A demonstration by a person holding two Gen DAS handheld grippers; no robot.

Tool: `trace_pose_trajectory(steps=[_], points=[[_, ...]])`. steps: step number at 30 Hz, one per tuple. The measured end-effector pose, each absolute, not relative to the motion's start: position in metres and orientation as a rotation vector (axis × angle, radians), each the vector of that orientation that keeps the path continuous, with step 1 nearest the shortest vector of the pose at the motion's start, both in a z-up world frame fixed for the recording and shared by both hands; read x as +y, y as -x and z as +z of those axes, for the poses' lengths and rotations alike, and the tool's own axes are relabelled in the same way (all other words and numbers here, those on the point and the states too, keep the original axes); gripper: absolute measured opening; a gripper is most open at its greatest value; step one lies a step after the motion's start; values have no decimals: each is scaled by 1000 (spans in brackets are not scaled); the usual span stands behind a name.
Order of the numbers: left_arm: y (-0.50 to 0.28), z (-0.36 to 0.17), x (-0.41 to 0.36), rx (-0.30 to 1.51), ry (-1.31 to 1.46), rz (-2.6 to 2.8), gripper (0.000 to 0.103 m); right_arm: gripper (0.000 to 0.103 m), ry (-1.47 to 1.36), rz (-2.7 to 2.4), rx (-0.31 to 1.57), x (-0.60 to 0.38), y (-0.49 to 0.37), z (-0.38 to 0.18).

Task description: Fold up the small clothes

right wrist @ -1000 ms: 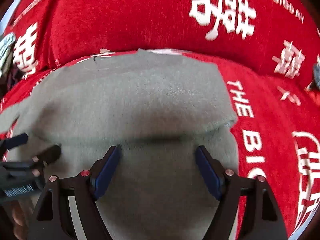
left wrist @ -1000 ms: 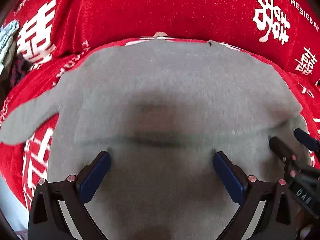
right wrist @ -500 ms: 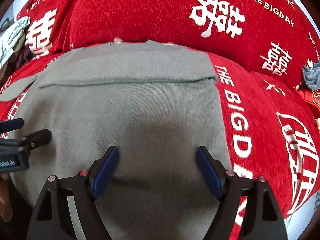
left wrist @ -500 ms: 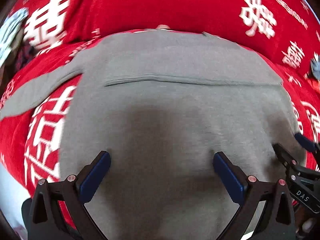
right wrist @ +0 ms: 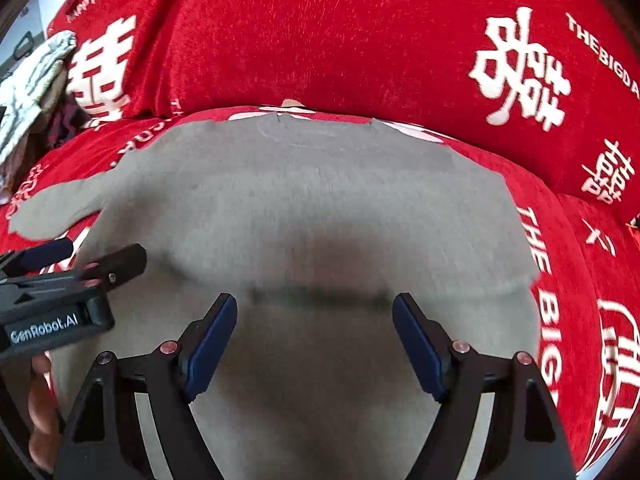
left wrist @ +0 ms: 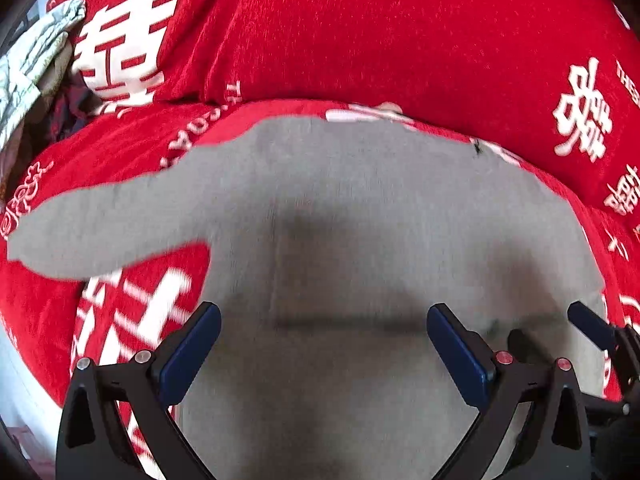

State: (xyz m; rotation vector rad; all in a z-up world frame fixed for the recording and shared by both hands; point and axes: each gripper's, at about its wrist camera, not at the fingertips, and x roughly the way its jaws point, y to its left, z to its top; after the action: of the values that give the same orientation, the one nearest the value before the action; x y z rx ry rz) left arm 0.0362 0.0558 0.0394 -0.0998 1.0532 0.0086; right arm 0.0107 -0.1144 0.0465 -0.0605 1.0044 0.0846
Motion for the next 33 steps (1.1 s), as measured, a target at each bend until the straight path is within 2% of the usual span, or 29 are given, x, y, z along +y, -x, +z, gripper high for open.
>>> trace_pose_trajectory(steps=[4, 6, 8, 11, 16, 24, 27, 33], points=[[-62, 32, 38, 1068, 71, -56, 103, 83, 44, 49, 1027, -116, -38, 38], [-76, 12, 31, 1124, 19, -27, 103, 82, 34, 37, 1116, -120, -54, 18], [-80, 3, 43, 1151, 81, -28, 103, 84, 69, 39, 1071, -118, -52, 18], [-65, 17, 65, 1090, 118, -7, 103, 85, 20, 21, 1011, -121, -39, 25], [-28, 29, 158, 1020, 271, 127, 103, 85, -2, 71, 979, -108, -25, 23], [18, 3, 348, 980, 594, 609, 103, 85, 94, 135, 963, -68, -18, 18], [16, -14, 390, 983, 695, 701, 103, 85, 119, 141, 964, -60, -16, 17], [-44, -16, 411, 1000, 619, 822, 103, 85, 164, 133, 972, -53, -14, 17]])
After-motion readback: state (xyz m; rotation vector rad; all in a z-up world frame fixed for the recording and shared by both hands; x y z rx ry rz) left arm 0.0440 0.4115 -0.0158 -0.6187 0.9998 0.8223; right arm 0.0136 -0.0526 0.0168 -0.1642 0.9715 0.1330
